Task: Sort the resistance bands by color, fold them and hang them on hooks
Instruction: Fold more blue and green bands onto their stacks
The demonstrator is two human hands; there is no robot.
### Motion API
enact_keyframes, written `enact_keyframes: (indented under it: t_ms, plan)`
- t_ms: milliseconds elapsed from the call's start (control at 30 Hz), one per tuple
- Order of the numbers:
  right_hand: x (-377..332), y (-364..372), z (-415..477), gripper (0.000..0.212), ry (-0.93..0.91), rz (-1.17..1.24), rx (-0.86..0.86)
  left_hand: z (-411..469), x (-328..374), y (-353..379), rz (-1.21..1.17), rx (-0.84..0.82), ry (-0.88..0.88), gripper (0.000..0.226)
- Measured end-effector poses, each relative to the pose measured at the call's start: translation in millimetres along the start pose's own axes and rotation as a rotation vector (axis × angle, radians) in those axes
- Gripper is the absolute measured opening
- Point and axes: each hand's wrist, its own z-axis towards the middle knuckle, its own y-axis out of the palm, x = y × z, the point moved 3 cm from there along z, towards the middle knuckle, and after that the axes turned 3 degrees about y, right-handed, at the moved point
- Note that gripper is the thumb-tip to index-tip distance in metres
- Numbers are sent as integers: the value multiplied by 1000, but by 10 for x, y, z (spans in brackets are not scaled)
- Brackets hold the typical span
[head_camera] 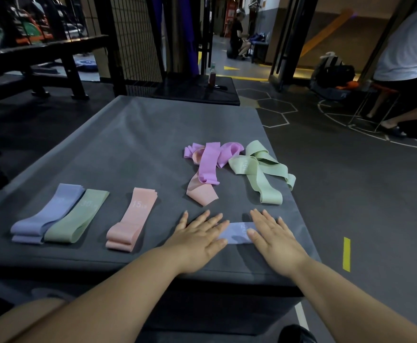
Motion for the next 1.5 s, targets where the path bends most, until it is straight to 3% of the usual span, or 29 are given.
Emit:
enact_keyframes:
  t_ms: [100,433,567,667,733,933,1100,1233,1500]
  plan:
    - [7,-53,-2,51,26,100,29,-7,-12,-35,-141,50,-3,49]
    - [88,-262,12,38,165,243,287,6,-36,-158,-534,327,-25,43]
    - [97,-310,14,18,269,236,210,-10,-66,-277,-581,401,-78,40]
    - [67,-324,3,28,319,162,157,-30,-161,-329,-498,433,-232,35]
    - [37,-335,-1,39,332,128,138,-24,-212,-332,-378,405,-309,29]
    - [-25,-389,-32,30,386,148,70,14,-240,-312,-281,290,-359,25]
    - [-10,-386,-45,33,386,232,136,45,-239,-298,-268,289,-367,27]
    - [48,-365,-4,15,380,373,150,57,-243,-285,-260,271,-366,27]
    - [114,-303,72,21,433,821,117,69,-234,-296,-265,210,-375,22]
